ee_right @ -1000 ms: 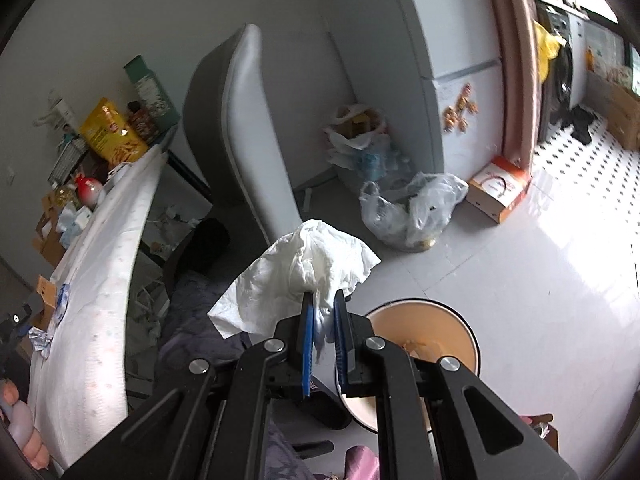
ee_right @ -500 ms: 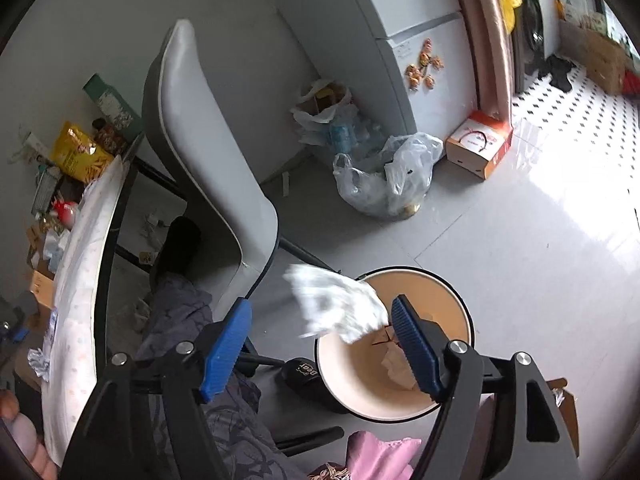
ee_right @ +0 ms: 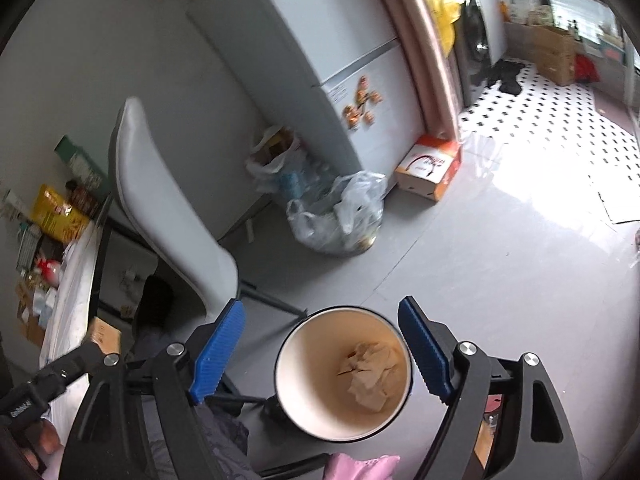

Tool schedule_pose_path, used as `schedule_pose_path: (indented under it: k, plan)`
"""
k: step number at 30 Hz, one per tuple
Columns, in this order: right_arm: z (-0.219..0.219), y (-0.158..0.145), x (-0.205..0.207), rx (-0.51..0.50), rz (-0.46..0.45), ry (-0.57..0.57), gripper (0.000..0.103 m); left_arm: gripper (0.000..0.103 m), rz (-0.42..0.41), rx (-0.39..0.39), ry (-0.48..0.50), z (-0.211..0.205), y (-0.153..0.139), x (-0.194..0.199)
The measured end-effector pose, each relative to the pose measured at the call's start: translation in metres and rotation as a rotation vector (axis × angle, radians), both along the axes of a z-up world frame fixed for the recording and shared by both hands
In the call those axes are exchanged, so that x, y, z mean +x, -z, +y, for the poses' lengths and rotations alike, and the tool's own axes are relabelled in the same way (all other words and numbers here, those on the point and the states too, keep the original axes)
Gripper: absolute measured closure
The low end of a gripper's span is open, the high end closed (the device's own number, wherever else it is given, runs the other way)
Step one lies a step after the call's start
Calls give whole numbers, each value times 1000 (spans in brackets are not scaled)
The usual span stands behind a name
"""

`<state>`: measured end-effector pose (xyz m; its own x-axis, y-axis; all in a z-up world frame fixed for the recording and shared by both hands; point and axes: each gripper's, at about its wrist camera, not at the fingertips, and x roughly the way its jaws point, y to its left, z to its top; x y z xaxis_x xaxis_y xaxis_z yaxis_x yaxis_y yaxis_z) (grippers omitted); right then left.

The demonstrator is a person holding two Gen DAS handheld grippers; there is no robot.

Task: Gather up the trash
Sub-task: 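Open both grippers to drop the box and tissue into the bin, then move both tools back over the table toward the foil and tissue pack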

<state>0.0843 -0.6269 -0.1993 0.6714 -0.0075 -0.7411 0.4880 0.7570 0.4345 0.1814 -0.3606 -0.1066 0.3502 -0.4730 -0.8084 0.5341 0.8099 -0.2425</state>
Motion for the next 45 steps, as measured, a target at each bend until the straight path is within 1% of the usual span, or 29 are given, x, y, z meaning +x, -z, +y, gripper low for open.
schedule_pose_path:
  k: [3,4,5,6,9,11,15,22,26,28,32,36,42,45]
  plan:
    - [-6,3,-4,4,7,17,25,45,37,-8,13,-9,7,5]
    - [-7,4,-4,5,9,21,25,41,55,-21,27,-13,9,6]
    - [-8,5,-3,6,10,23,25,27,68,-30,40,-14,10,6]
    - [-8,5,-3,7,11,24,25,14,65,-39,44,-14,9,6]
    - [-2,3,-1,-14,11,15,25,6,0,-25,5,-3,-2,2]
    - [6,1,2,-24,6,-5,25,6,-23,-30,-10,9,-12,2]
    - [16,-4,9,-24,-2,-43,25,6,-78,-16,-97,47,-31,4]
    - [60,-25,25,-71,-24,-178,25,6,-120,-39,-265,130,-51,0]
    - [80,-39,33,-75,-41,-209,24,6,-131,-60,-327,162,-57,-5]
    - [93,-49,39,-90,-48,-231,24,6,-150,-76,-355,179,-62,-9]
    - [121,-69,44,-135,-66,-279,20,6,-190,-108,-408,207,-70,-18]
    - [146,-85,48,-158,-85,-315,18,6,-211,-131,-451,232,-76,-26]
    - [180,-104,55,-171,-107,-356,8,6,-244,-162,-517,277,-85,-40]
    - [200,-116,58,-177,-129,-395,8,6,-243,-187,-559,302,-86,-44]
